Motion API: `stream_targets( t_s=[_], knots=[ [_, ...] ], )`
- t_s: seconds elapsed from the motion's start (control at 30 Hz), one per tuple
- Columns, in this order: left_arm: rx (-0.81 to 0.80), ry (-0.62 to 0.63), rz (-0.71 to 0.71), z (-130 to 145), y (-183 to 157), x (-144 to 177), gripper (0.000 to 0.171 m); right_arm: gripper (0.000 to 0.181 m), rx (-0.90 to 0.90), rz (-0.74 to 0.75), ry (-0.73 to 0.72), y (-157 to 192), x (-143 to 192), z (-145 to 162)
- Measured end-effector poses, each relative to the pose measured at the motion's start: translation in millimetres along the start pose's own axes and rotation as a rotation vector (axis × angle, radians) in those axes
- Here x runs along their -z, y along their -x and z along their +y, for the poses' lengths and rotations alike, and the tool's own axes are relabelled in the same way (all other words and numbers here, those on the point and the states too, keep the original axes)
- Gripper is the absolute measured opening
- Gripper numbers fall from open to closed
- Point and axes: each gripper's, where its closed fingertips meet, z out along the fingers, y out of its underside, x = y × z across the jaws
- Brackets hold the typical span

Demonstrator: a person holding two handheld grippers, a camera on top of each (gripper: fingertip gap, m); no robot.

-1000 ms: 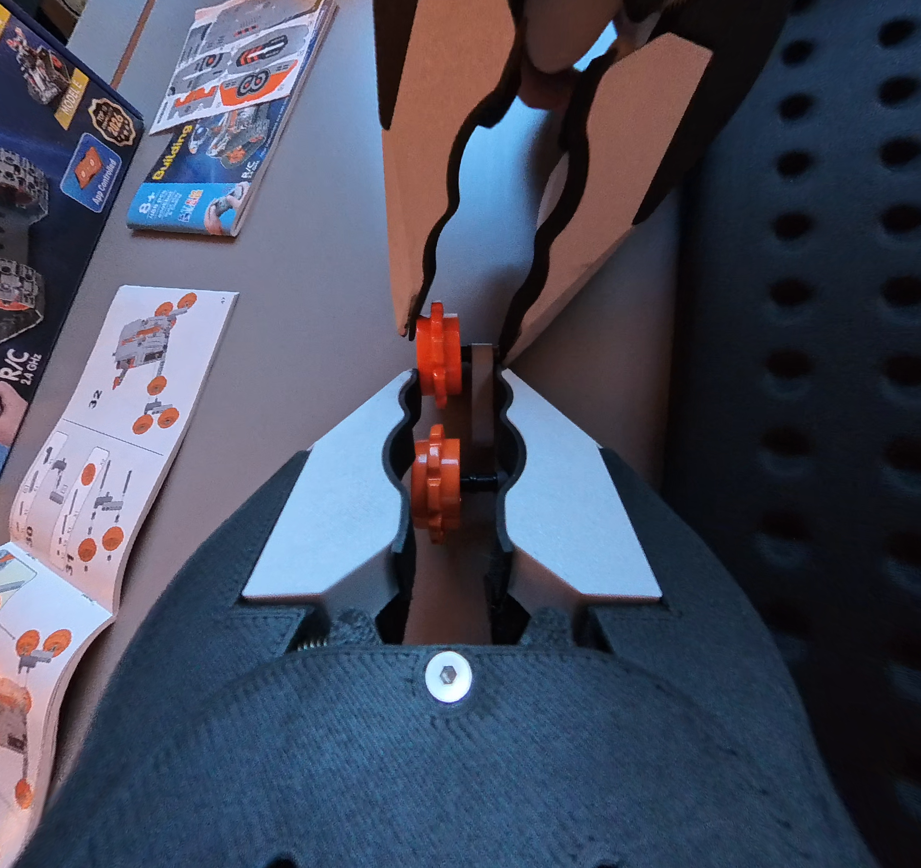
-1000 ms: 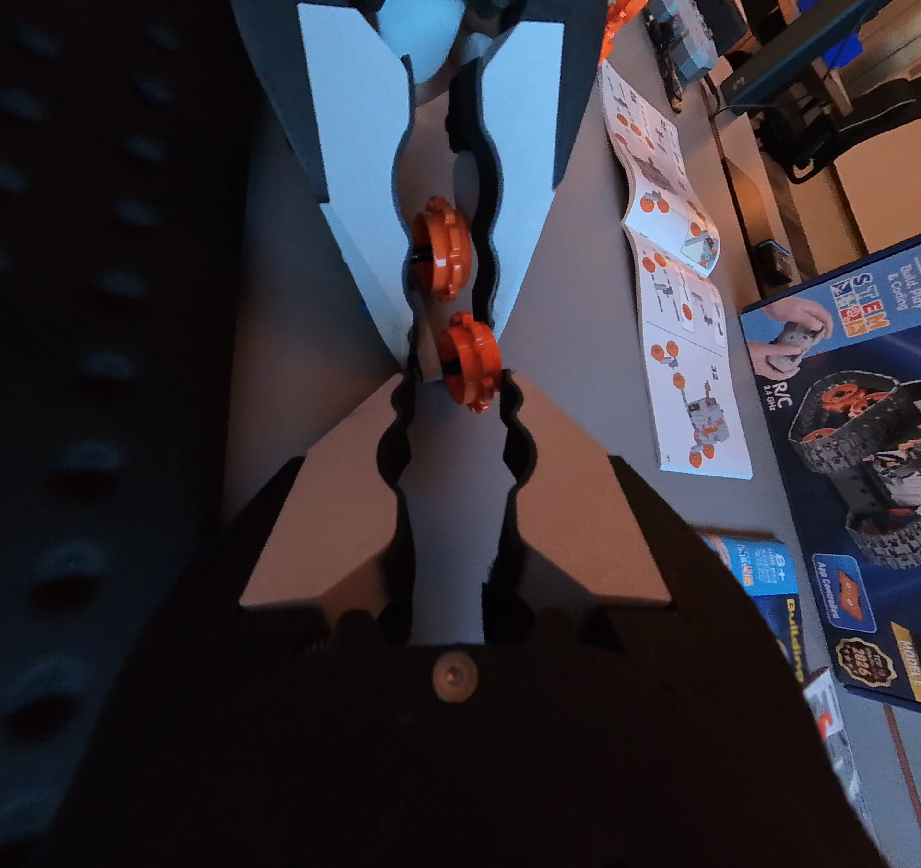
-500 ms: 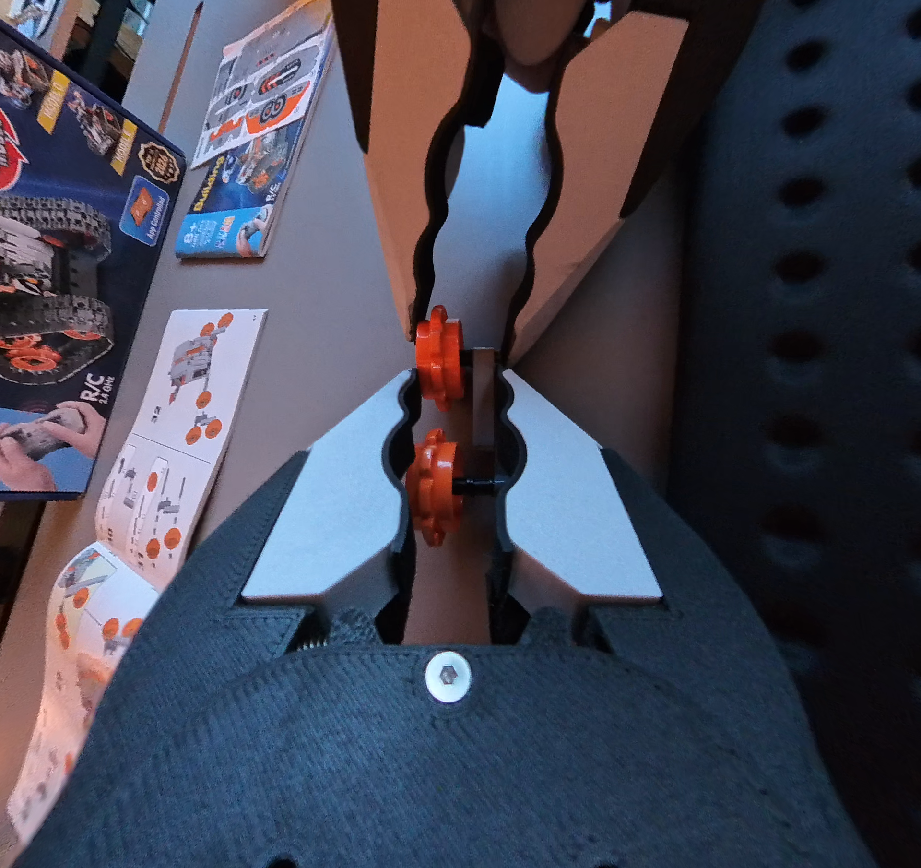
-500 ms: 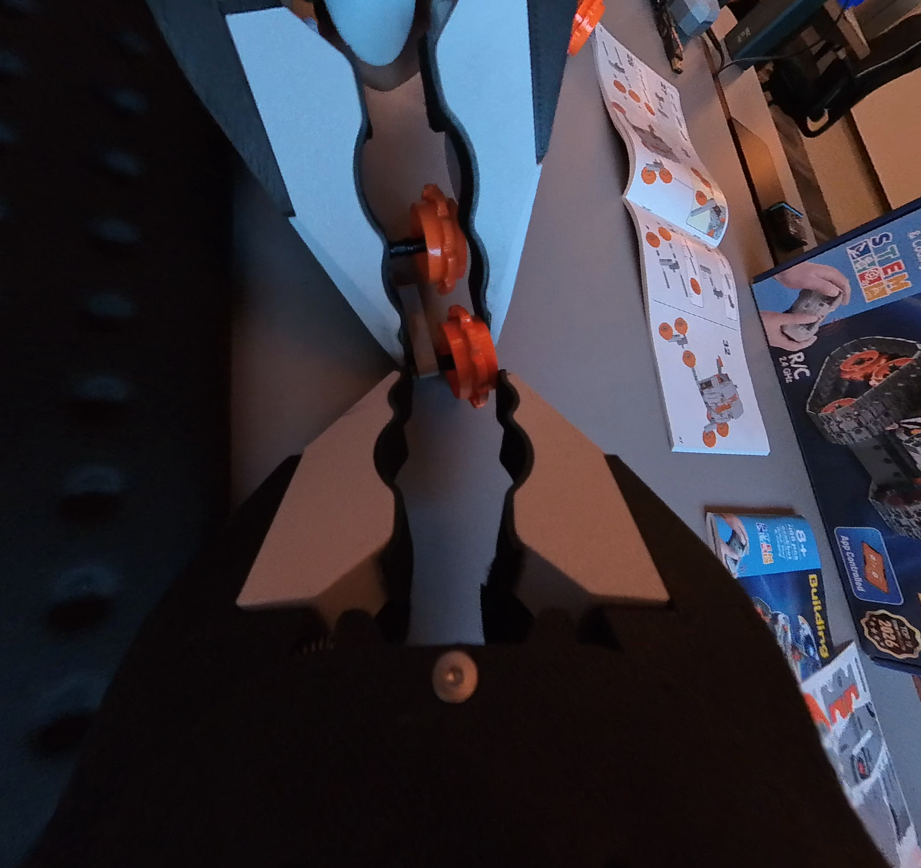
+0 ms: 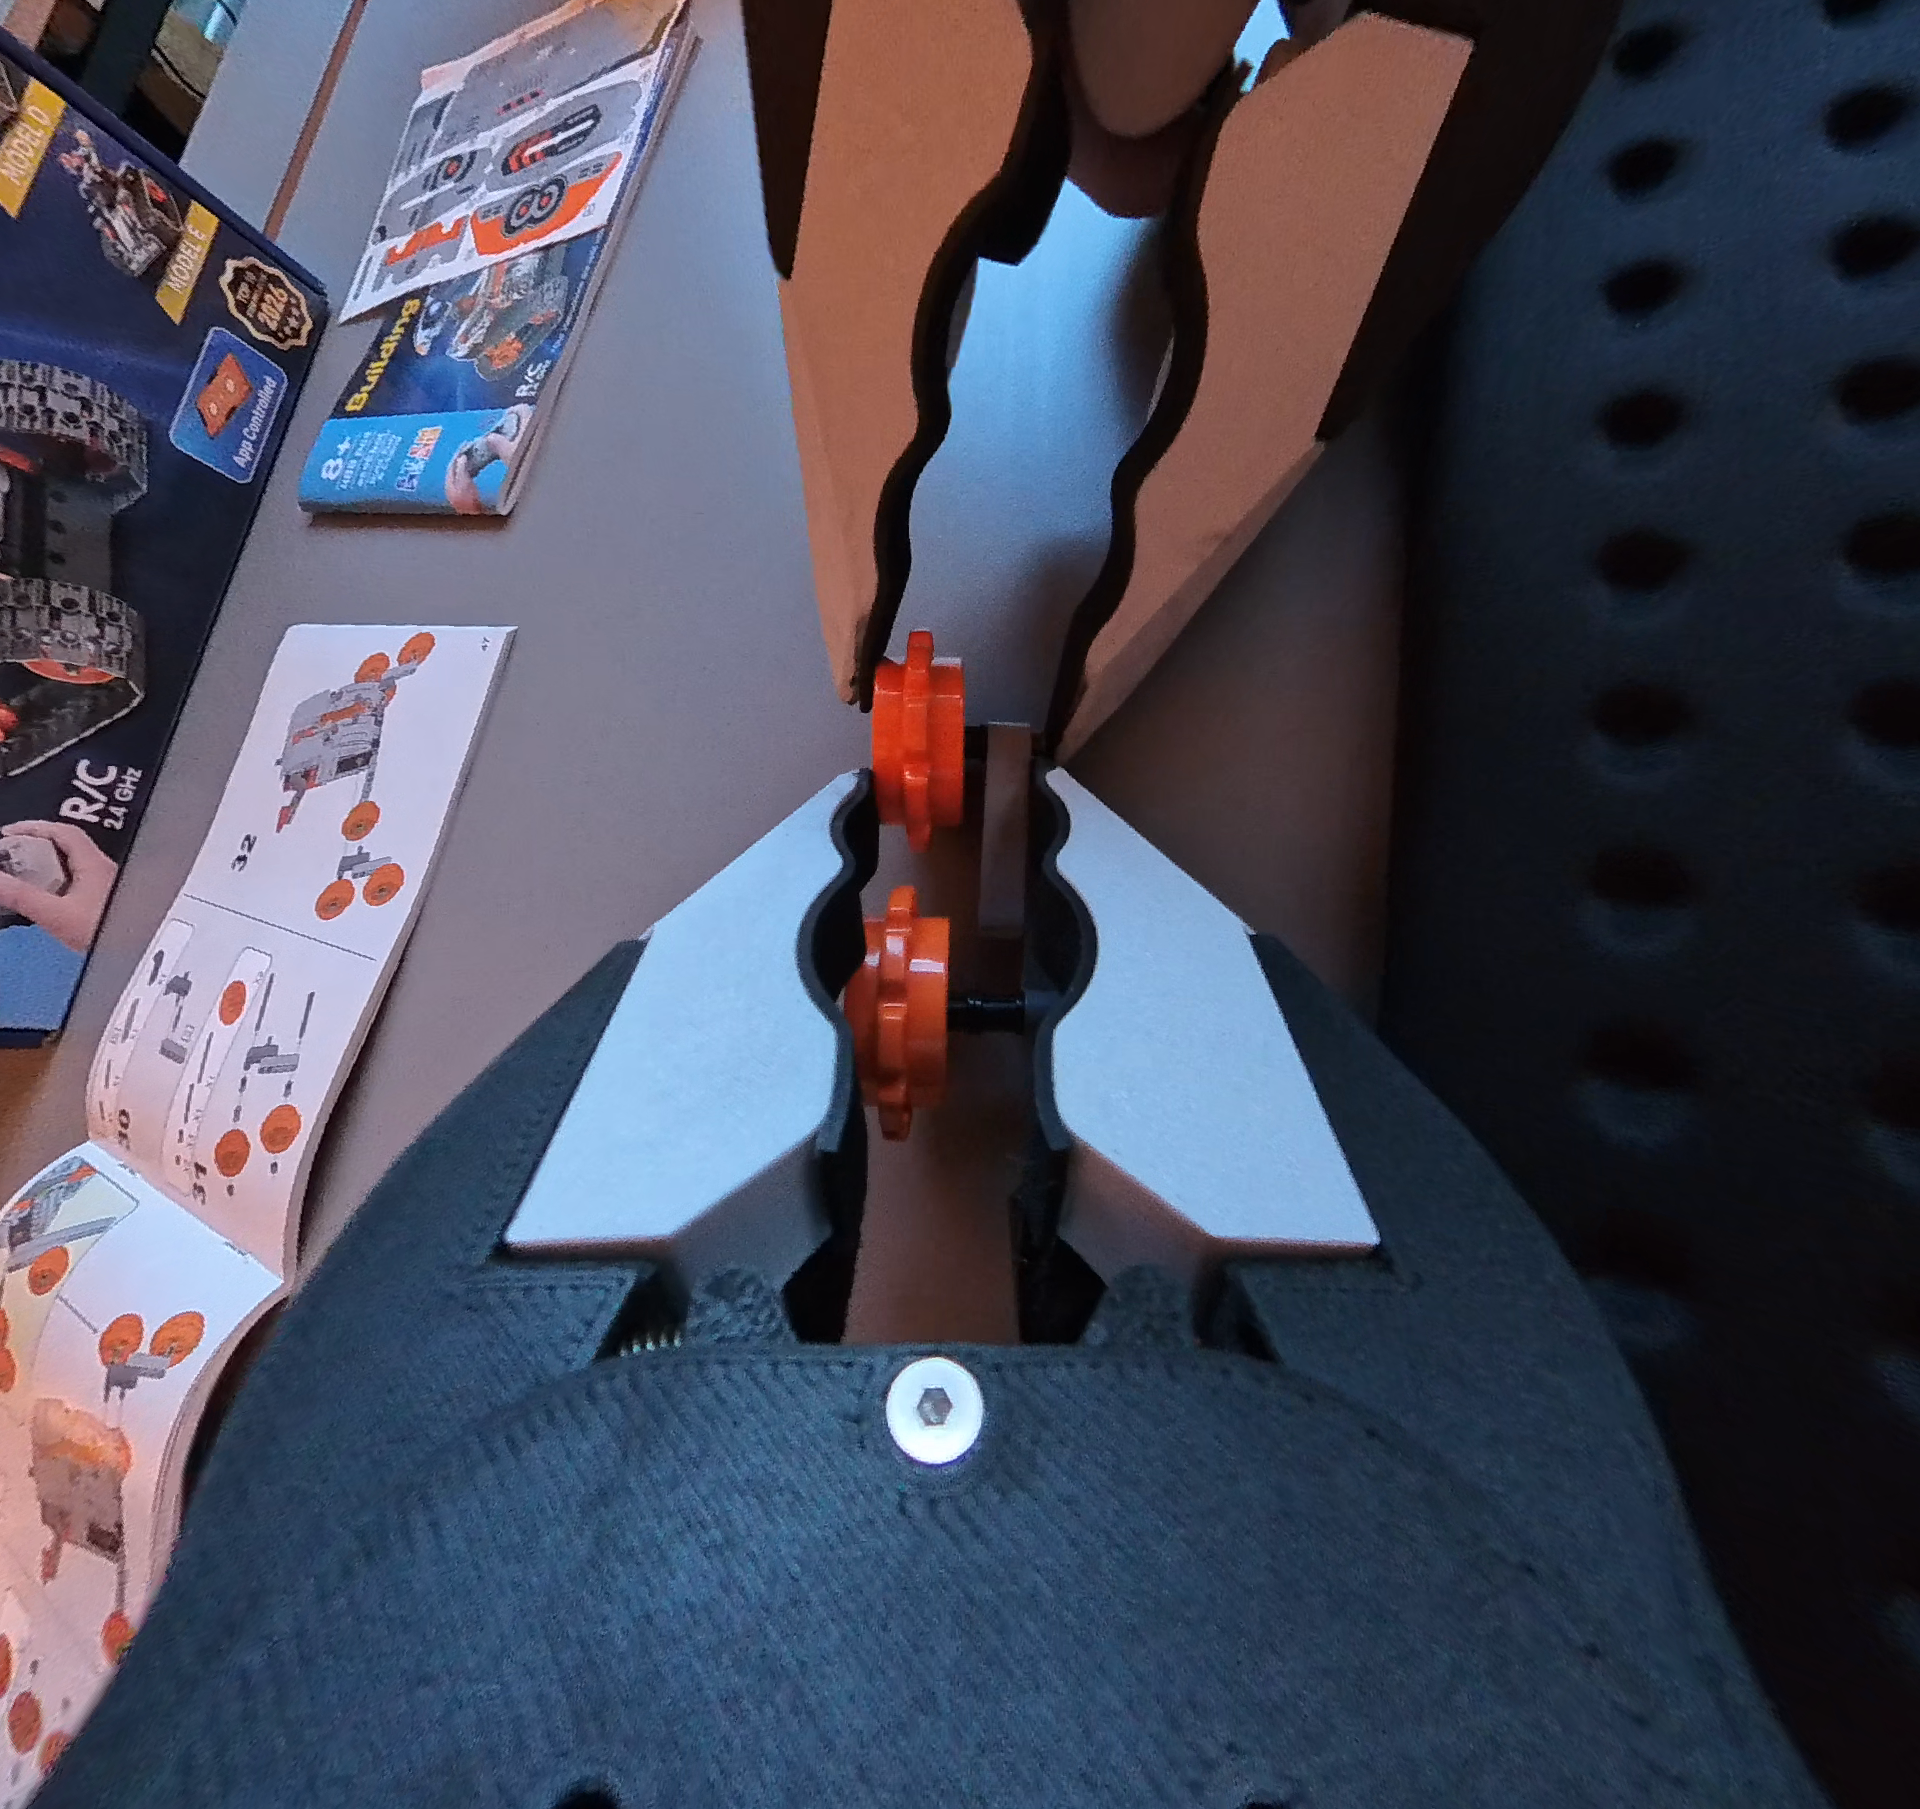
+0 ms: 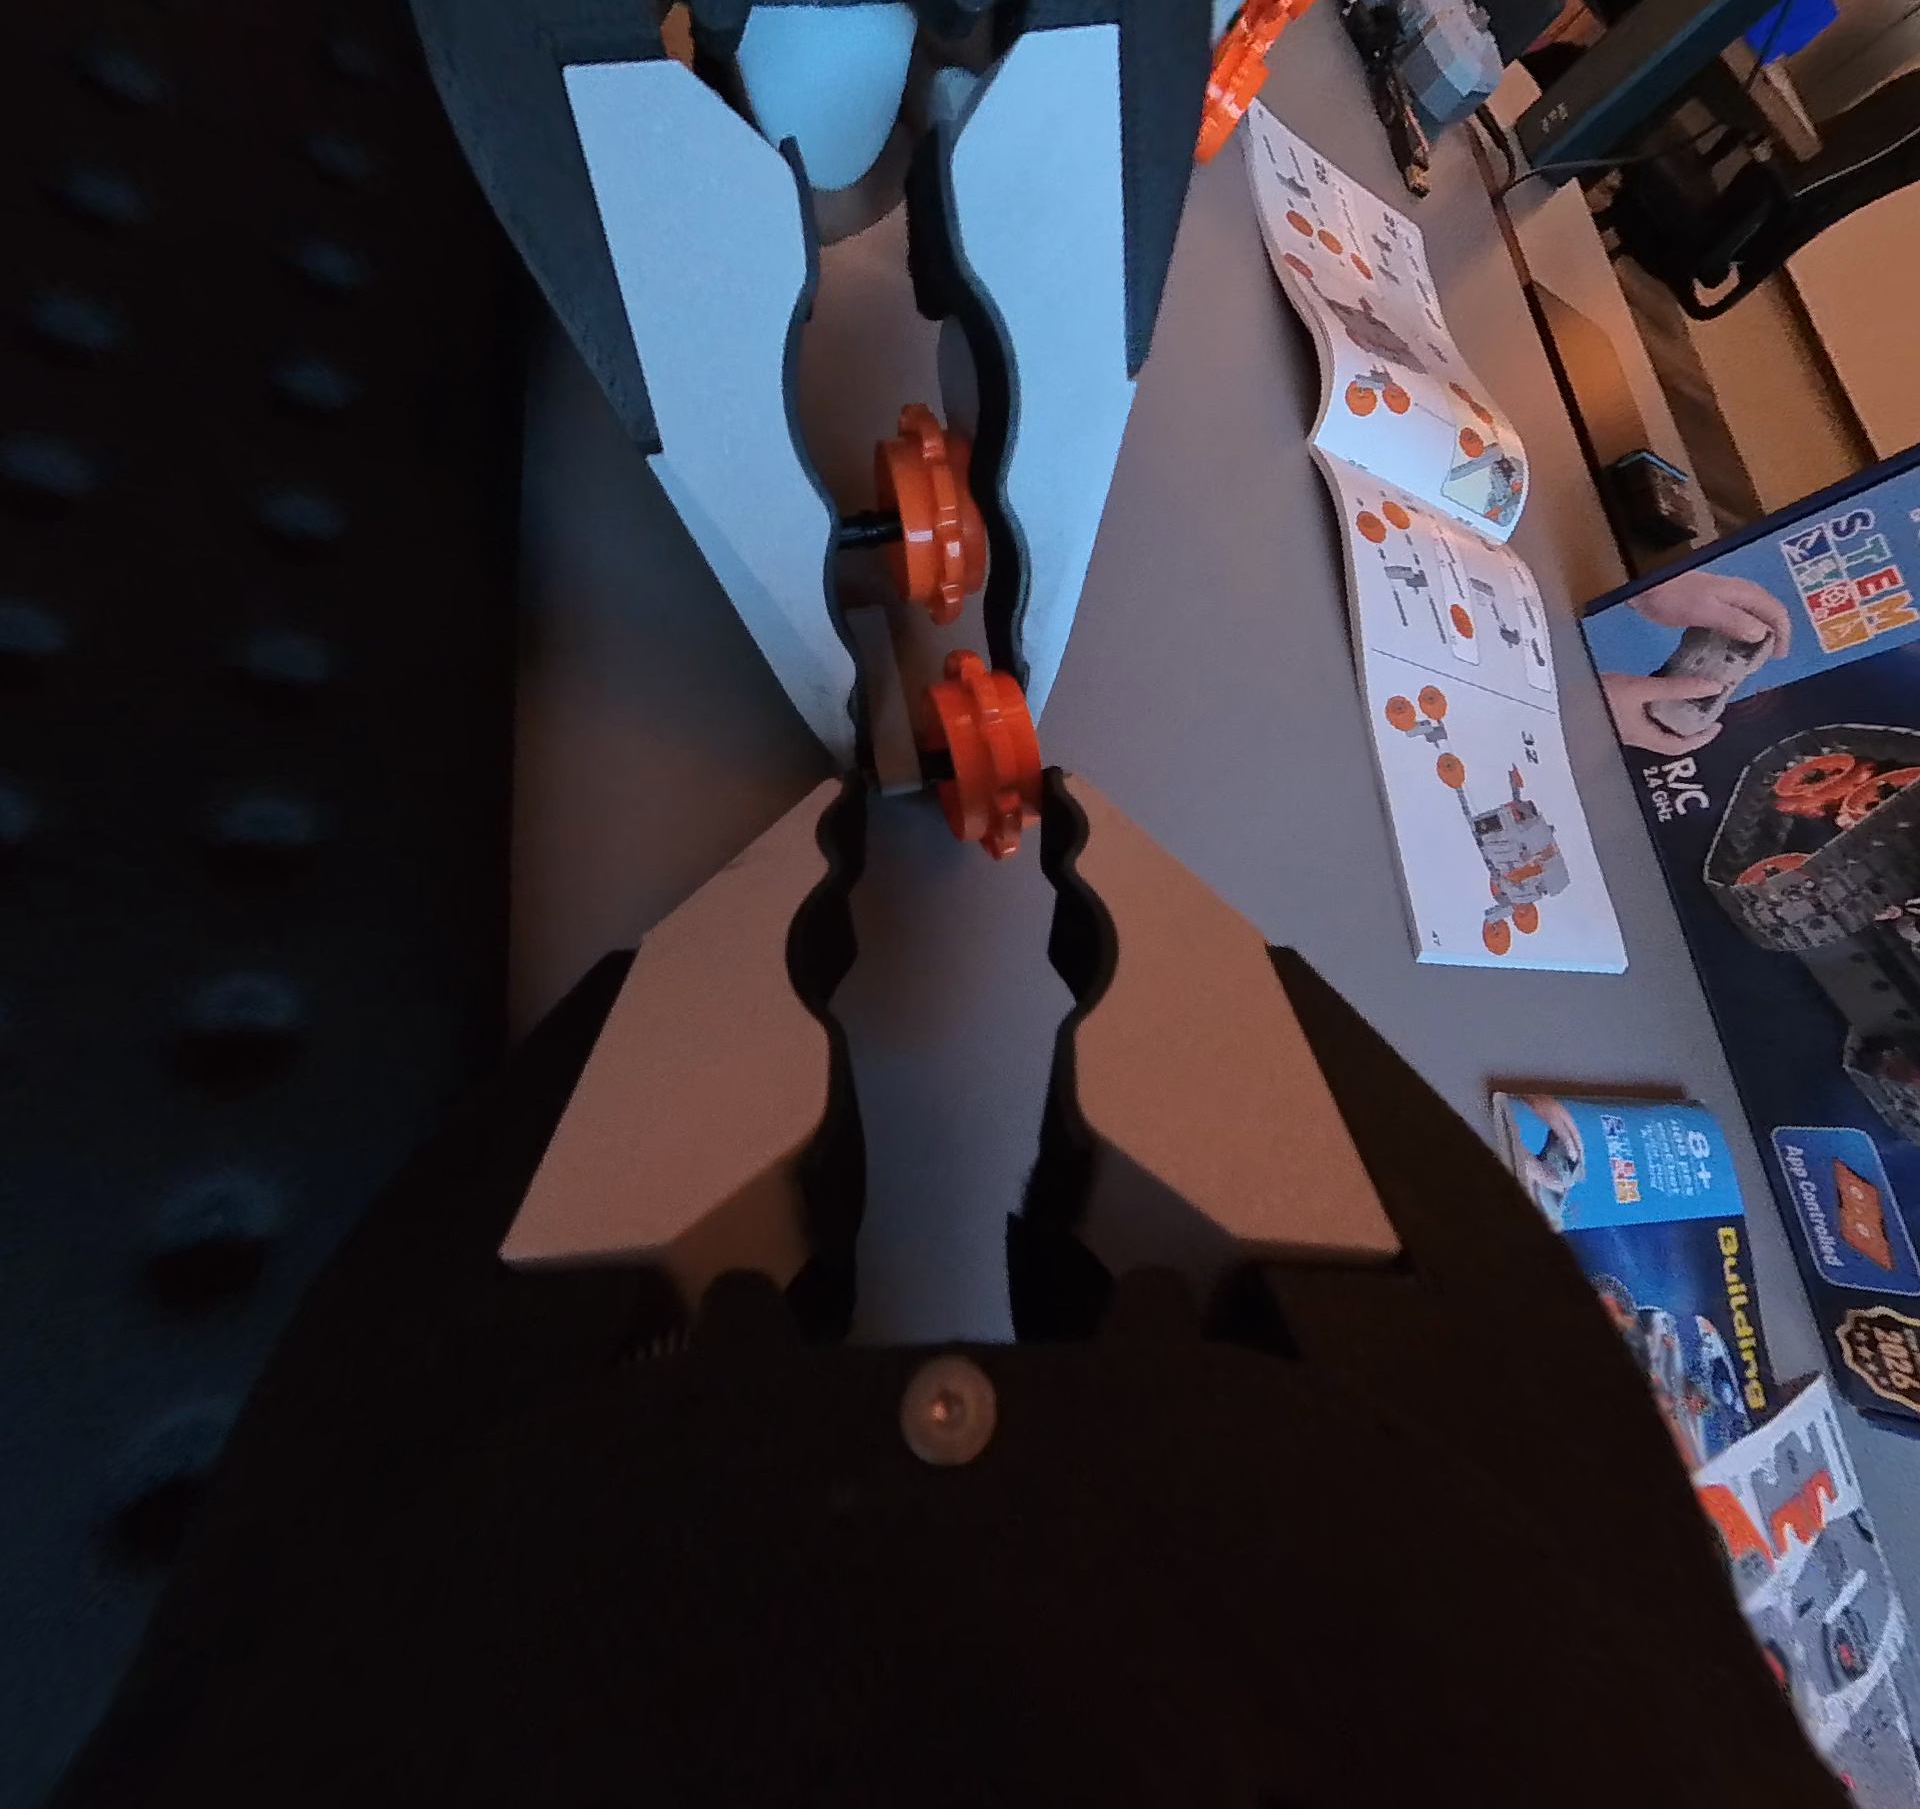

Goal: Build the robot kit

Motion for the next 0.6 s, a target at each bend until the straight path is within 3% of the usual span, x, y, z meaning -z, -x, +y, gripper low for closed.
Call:
stream_targets(
  t_s=[0.6],
  knots=[
    [-0.052,0.016,-0.04,1.6,1.9,-0.4,0.028,0.033,0.037,0.02,-0.014,-2.5,0.6,-1.3]
  ],
)
